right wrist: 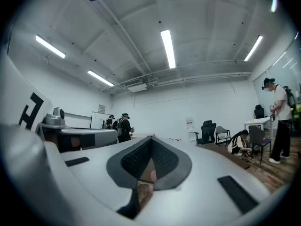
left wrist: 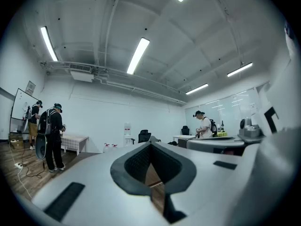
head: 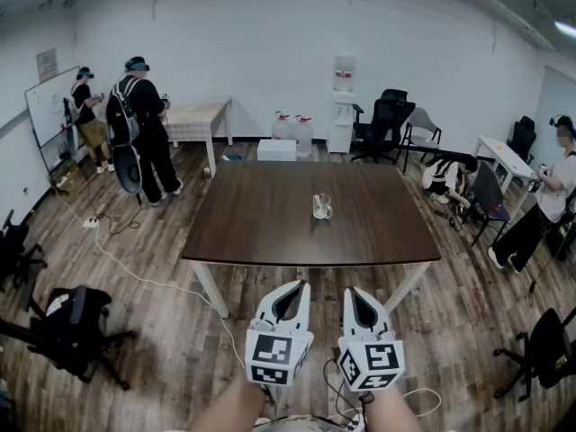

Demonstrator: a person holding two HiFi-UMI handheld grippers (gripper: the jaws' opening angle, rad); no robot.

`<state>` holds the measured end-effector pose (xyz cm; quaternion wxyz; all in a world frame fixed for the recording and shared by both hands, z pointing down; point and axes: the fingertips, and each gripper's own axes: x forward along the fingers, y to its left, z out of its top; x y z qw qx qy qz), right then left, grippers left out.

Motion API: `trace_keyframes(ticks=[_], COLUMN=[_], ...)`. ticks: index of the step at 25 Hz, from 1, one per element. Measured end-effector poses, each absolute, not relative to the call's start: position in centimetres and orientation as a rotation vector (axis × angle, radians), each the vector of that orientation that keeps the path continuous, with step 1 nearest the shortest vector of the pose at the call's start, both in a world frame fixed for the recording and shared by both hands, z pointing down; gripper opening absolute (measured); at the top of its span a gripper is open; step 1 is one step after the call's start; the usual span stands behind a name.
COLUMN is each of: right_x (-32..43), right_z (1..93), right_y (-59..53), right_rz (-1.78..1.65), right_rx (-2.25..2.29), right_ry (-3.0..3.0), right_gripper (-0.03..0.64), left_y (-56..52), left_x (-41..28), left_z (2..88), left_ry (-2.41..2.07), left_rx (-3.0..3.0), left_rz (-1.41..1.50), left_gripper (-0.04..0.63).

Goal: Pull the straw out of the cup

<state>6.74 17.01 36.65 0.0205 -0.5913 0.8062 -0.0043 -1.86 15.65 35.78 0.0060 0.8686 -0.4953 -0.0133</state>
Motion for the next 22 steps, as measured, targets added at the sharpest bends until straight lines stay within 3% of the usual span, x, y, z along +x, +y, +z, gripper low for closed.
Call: trace_keyframes(ticks=[22], right_x=[11.6], right_z=[37.7], right_y=[13.9], right_rz=[-0.100], right_rx=[-1.793], right_ry=[2.474], right_gripper=[0.012], left_y=[12.5], left_x=[1.4], left_z=[37.2], left_ry=[-1.599], left_rx=[2.668], left_rz=[-0.028], left_gripper=[0.002])
